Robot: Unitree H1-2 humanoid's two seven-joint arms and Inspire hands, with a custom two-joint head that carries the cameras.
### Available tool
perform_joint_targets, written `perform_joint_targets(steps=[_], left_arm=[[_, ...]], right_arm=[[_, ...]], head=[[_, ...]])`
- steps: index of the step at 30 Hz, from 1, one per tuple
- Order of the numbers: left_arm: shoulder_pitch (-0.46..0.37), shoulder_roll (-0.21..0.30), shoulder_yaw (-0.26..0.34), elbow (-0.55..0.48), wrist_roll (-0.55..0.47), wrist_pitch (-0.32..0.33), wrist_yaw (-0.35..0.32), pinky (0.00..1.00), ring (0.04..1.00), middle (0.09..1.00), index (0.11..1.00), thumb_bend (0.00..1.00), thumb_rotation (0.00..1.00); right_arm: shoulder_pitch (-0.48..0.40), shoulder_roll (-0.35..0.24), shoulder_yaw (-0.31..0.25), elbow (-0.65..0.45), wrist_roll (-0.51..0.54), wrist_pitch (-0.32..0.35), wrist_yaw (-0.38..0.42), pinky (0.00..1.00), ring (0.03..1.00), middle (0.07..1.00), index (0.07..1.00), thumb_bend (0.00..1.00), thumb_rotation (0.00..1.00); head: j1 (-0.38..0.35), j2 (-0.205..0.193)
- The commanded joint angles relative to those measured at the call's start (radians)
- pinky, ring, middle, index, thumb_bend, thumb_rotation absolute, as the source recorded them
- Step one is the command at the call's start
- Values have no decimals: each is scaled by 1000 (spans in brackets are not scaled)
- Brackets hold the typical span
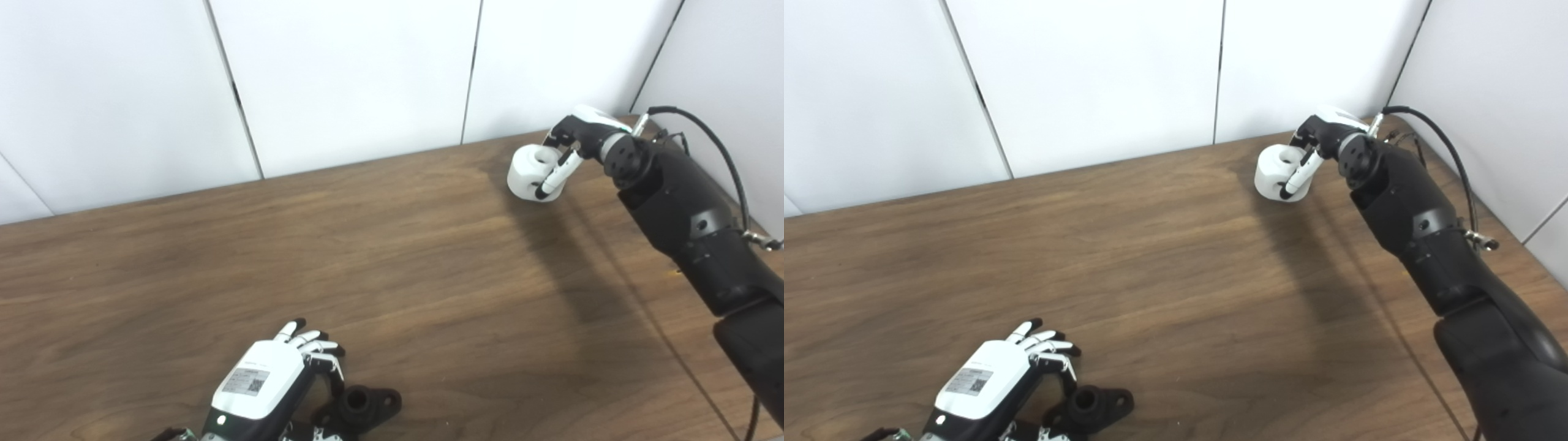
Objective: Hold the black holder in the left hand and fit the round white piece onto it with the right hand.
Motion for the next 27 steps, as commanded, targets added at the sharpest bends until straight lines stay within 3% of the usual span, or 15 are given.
perform_joint_targets(steps=[1,10,15,19,27], left_arm=[[9,17,0,-7,25,8,-24,991,880,787,487,522,56],[5,15,-2,-1,28,6,-21,991,883,789,487,522,56],[2,6,-5,-8,31,10,-25,980,874,781,487,522,55],[2,-7,-12,-6,46,17,-30,984,877,781,487,522,56],[-2,-29,-26,-10,79,34,-41,997,885,793,488,522,58]], right_arm=[[-30,-40,-18,-32,4,-21,-24,1000,860,758,483,525,139],[-19,-48,-14,-45,5,-36,-31,1000,843,744,484,524,138],[-11,-66,-26,-95,21,-35,-15,1000,850,757,483,524,138],[13,-96,-20,-232,16,-28,34,1000,891,769,485,524,137],[40,-147,15,-451,9,-89,137,1000,897,771,487,521,145]], head=[[-1,1],[8,7],[52,30],[96,45],[160,91]])
